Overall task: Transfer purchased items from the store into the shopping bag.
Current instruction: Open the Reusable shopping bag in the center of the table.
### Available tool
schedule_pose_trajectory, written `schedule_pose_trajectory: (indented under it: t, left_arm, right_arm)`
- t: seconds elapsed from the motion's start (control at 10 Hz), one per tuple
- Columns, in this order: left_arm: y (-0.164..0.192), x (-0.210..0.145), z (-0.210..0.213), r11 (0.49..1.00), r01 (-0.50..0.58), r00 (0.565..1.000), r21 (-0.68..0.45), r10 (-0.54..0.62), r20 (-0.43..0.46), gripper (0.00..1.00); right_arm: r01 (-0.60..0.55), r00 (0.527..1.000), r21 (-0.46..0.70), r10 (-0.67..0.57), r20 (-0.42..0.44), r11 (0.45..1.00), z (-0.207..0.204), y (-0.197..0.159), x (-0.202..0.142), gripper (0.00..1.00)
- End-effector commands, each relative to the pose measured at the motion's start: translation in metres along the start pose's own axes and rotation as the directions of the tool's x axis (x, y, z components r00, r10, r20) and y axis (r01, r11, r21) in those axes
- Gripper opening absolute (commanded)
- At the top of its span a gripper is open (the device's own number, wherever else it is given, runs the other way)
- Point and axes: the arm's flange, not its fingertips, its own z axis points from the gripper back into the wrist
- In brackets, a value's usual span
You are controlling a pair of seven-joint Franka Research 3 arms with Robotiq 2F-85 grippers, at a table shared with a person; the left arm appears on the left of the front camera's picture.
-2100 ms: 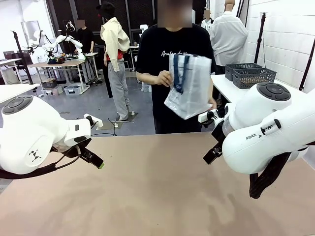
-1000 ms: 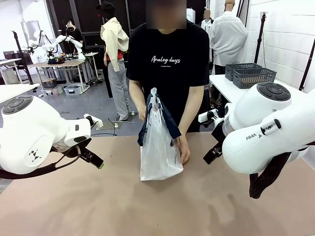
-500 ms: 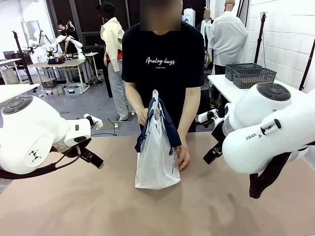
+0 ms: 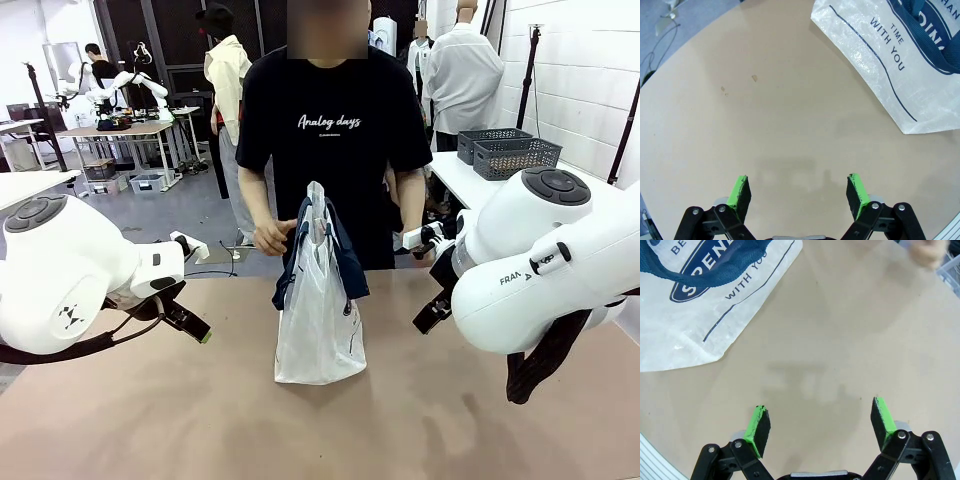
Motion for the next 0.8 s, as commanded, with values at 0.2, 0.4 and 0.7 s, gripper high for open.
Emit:
schedule_pose_trajectory:
  t: [0.2, 0.4, 0.7]
  left_arm:
    - [0.000, 0.010, 0.015, 0.993, 0.005, 1.000, -0.121, -0.007, -0.018, 1.00]
    - [0.006, 0.028, 0.038, 0.975, -0.011, 0.999, -0.223, 0.001, -0.044, 1.00]
    - [0.018, 0.075, 0.080, 0.955, -0.080, 0.994, -0.287, 0.055, -0.093, 1.00]
  right_arm:
    - [-0.005, 0.999, 0.140, 0.009, -0.033, 0.990, 0.022, 0.005, 0.005, 1.00]
    - [-0.007, 0.997, 0.182, 0.020, -0.072, 0.983, 0.040, 0.000, 0.020, 1.00]
    - [-0.039, 0.997, 0.140, 0.049, -0.067, 0.989, 0.085, -0.007, 0.066, 1.00]
